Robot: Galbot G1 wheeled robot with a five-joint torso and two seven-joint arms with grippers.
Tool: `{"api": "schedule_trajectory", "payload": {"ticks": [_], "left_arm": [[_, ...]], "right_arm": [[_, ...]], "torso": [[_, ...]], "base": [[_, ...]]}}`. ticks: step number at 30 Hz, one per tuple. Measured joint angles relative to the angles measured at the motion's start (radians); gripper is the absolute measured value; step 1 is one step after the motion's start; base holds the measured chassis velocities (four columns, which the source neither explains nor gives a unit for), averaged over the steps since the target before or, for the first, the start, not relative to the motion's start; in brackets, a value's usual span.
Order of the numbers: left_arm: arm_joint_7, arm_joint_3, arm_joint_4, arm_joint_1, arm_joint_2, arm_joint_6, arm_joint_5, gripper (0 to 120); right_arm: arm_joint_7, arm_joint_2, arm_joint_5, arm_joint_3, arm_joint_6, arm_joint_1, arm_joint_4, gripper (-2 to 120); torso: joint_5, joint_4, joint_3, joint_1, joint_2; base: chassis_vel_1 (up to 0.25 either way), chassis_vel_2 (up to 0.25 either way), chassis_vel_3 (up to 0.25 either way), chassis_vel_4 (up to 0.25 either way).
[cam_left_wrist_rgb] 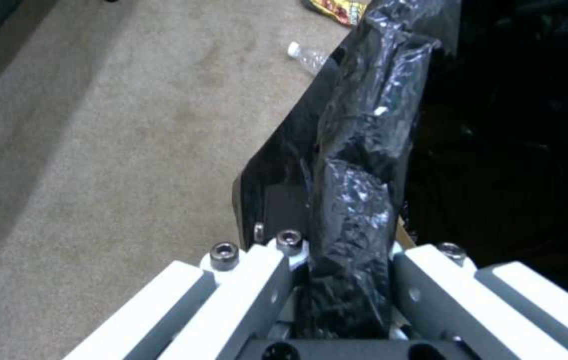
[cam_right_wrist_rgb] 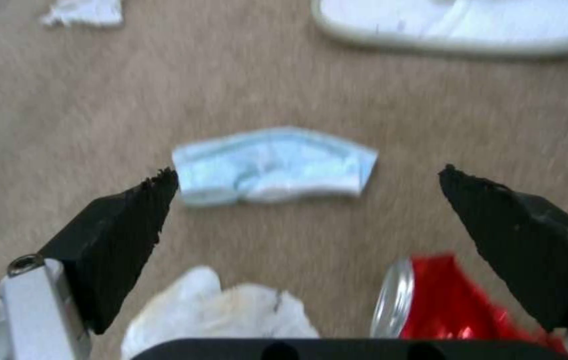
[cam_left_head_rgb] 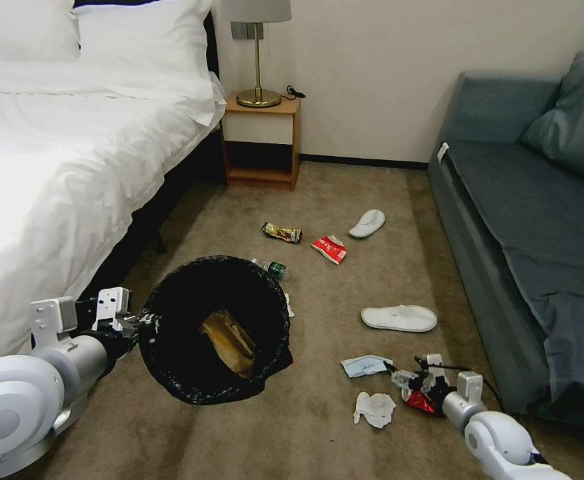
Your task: Pick up the trash bin, then pick up the garbage on the floor and place it into the trash bin.
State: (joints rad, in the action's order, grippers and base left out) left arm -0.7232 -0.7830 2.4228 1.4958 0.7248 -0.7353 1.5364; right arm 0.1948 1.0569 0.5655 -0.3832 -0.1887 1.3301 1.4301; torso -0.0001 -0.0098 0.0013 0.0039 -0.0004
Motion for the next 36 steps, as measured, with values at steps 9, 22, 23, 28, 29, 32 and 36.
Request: {"api": "schedule_trajectory", "payload": {"ticks": [9,22,23,28,29,32,36], "left_arm": [[0.003,0.003,0.003,0.002,-0.001,0.000,0.001,2],[0.007,0.007,0.003,0.003,0.004,0.000,-0.007,2],[0.009,0.008,0.002,0.003,0.005,0.000,-0.012,2],[0.012,0.006,0.001,0.003,0.004,0.000,-0.016,2],[0.012,0.006,0.001,0.003,0.001,0.000,-0.016,2],[0.013,0.007,0.001,0.001,0.000,0.000,-0.016,2],[0.013,0.011,0.001,0.000,0.002,0.000,-0.017,2]], "right_arm": [[0.007,0.059,-0.024,0.024,0.025,-0.045,-0.097,100],[0.000,0.085,-0.075,0.065,0.048,-0.014,-0.116,100],[-0.003,0.088,-0.081,0.070,0.050,-0.008,-0.121,100],[-0.005,0.091,-0.091,0.073,0.055,0.010,-0.131,100],[-0.005,0.092,-0.091,0.074,0.057,0.013,-0.139,100],[-0.003,0.096,-0.094,0.077,0.064,0.007,-0.161,100],[0.001,0.107,-0.095,0.083,0.075,-0.012,-0.201,100]], "torso": [[0.0000,0.0001,0.000,0.000,0.000],[0.0000,0.0000,0.000,0.000,0.000],[0.0000,0.0001,0.000,0.000,0.000],[0.0000,0.0000,0.000,0.000,0.000],[0.0000,-0.0001,0.000,0.000,0.000],[-0.0001,-0.0001,0.000,0.000,0.000],[0.0000,-0.0001,0.000,0.000,0.000]], "base": [[0.000,0.000,0.000,0.000],[0.000,0.000,0.000,0.000],[0.000,0.000,0.000,0.000],[0.000,0.000,0.000,0.000],[0.000,0.000,0.000,0.000],[0.000,0.000,0.000,0.000],[0.000,0.000,0.000,0.000]]}}
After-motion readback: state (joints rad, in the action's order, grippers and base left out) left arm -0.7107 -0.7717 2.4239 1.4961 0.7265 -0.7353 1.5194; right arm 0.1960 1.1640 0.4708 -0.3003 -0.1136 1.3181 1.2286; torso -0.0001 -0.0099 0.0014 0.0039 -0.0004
